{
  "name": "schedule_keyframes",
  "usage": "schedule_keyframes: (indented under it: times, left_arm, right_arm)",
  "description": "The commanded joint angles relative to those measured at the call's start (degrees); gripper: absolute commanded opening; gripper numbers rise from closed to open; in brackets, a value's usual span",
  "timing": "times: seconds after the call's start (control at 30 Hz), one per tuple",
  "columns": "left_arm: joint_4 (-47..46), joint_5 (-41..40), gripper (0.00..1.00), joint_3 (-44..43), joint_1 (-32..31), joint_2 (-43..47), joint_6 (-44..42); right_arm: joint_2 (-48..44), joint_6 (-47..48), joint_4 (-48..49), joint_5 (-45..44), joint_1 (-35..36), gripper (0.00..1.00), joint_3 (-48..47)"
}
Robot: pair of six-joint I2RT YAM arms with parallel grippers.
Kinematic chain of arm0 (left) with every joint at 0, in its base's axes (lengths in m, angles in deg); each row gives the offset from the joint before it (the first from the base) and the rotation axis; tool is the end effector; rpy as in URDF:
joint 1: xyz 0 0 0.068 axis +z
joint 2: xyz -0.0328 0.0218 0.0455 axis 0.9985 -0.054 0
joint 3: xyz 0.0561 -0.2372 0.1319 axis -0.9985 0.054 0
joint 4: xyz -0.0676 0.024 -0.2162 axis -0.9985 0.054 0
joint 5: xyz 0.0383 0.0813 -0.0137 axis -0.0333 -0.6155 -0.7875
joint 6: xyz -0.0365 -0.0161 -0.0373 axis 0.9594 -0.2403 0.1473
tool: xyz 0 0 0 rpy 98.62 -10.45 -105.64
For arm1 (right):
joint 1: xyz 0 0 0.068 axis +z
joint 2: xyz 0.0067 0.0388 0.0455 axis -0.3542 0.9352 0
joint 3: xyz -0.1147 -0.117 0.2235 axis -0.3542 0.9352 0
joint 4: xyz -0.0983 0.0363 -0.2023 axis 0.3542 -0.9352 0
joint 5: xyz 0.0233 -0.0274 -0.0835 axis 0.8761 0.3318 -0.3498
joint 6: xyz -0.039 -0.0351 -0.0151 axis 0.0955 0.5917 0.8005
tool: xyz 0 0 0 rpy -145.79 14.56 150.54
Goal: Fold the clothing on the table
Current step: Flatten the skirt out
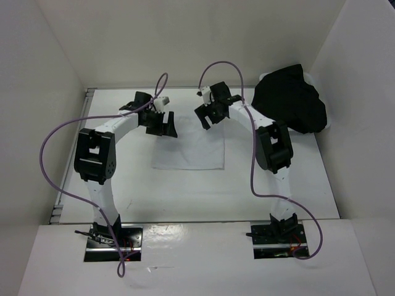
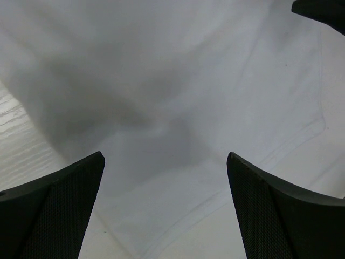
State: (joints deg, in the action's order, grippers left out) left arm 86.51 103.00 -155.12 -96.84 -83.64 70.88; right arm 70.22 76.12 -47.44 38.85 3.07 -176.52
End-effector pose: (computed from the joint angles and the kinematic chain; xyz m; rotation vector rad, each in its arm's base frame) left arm 0.3919 -0.0854 0.2258 0.2496 2.4806 -0.7119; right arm 0.4233 0.1921 0.2235 -0.8879 2.3093 0.2242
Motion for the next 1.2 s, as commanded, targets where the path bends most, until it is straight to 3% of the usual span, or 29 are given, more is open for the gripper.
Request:
schedule_keyframes:
  times: [0.0, 0.23, 0.5, 0.8, 1.17]
  left_arm:
    - [-0.18, 1.91, 1.00, -0.15, -0.53, -2.52, -0.17]
    - [1.06, 3.32, 1.00, 4.33, -0.53, -3.05, -0.17]
    - [1.06, 3.32, 1.00, 7.85, -0.53, -2.52, -0.17]
    - [1.06, 3.32, 1.00, 8.47, -0.53, -1.38, -0.70]
    - [2.12, 2.79, 1.00, 7.94, -0.53, -0.85, -1.75]
  right_arm:
    - [0.51, -0.76, 2.05, -1.57, 0.27, 0.95, -2.26]
    - [1.12, -1.29, 2.57, -2.10, 0.27, 0.95, -2.26]
    - [3.49, -3.13, 1.52, -2.10, -0.95, 0.95, -8.41]
    - [12.35, -6.82, -2.95, 5.90, -4.12, 0.95, -23.25]
    - [15.62, -7.36, -4.81, 12.92, -4.13, 0.95, -25.03]
